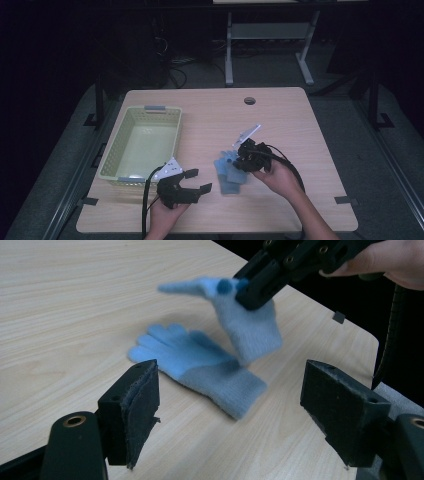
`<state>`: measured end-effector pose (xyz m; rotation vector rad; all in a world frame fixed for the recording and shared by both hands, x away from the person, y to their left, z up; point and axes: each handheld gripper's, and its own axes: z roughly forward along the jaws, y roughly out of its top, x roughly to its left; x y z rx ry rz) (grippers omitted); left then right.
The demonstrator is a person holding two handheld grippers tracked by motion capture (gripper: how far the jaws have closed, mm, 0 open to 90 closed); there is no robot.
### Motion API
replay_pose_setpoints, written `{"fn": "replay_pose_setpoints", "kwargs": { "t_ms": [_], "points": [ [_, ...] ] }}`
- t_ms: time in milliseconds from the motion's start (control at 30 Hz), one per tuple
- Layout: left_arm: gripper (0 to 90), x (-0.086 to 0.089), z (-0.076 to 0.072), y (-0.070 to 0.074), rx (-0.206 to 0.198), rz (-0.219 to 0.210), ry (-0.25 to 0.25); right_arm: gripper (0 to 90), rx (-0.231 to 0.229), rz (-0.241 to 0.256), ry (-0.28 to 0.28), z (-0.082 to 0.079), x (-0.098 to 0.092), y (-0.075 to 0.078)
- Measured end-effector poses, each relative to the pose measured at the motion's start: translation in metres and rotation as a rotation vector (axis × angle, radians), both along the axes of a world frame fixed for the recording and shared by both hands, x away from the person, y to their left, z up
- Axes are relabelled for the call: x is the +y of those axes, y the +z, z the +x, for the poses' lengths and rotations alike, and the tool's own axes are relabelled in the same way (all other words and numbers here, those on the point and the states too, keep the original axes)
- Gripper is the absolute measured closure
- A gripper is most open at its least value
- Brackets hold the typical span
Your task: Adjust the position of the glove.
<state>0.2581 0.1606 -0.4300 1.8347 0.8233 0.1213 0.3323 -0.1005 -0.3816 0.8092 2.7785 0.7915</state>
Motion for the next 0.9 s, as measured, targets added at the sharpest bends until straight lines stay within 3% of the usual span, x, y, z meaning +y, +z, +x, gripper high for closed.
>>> {"fn": "replay_pose_setpoints", "kwargs": {
  "t_ms": [267, 533, 900],
  "points": [
    [23.2, 0.001, 0.001, 0.000, 0.001, -0.006, 0.006, 79.1, 0.024, -0.025, 0.050, 0.001, 0.018, -0.012],
    [23.2, 0.003, 0.001, 0.001, 0.003, -0.012, 0.008, 79.1, 0.053, -0.036, 0.089, 0.000, 0.024, -0.016],
    [23.2, 0.004, 0.002, 0.000, 0.009, -0.016, 0.002, 77.6, 0.061, -0.073, 0.099, 0.002, 0.029, -0.024]
  ]
}}
